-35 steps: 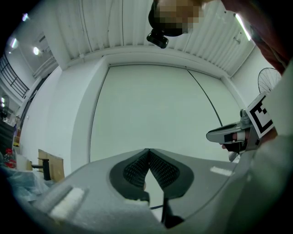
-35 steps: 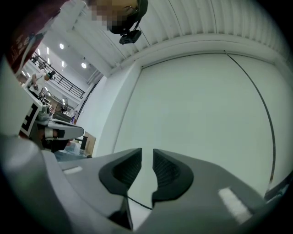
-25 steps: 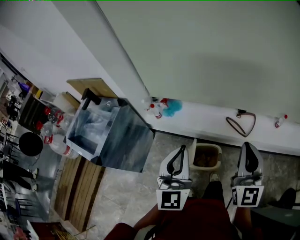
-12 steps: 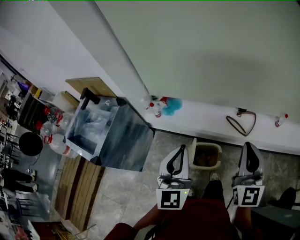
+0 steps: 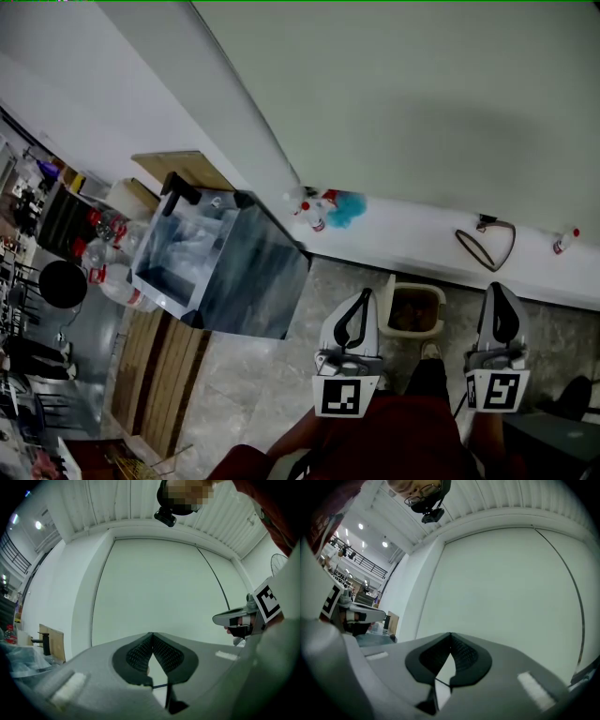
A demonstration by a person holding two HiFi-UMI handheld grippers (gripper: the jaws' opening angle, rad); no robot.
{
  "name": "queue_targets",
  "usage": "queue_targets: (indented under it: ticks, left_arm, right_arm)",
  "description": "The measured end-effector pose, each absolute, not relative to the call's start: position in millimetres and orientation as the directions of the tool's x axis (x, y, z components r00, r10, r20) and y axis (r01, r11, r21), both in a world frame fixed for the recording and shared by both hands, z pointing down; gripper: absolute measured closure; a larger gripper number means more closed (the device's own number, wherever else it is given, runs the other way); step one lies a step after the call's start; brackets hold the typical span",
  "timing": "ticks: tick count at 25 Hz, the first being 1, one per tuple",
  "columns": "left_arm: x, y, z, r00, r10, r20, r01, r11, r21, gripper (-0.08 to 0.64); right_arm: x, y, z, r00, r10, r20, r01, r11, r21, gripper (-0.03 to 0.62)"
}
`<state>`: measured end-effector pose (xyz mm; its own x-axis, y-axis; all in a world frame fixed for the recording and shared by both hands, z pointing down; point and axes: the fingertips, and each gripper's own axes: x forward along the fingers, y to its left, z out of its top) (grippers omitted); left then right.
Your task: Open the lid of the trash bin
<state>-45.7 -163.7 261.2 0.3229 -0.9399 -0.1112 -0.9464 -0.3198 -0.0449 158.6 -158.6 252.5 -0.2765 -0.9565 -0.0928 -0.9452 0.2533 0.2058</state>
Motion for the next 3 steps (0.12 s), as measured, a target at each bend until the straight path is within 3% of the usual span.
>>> queue_targets:
  ticks: [3]
  left_arm:
    - [-44.3,-165.4,261.8,0.329,-0.938,-0.11,-0.944,-0.324,-0.056,0.555]
  right_arm:
    - [159.1,-161.1,253.5,-0.279,-0.956,-0.09,-0.944,0.256,0.207,0.592]
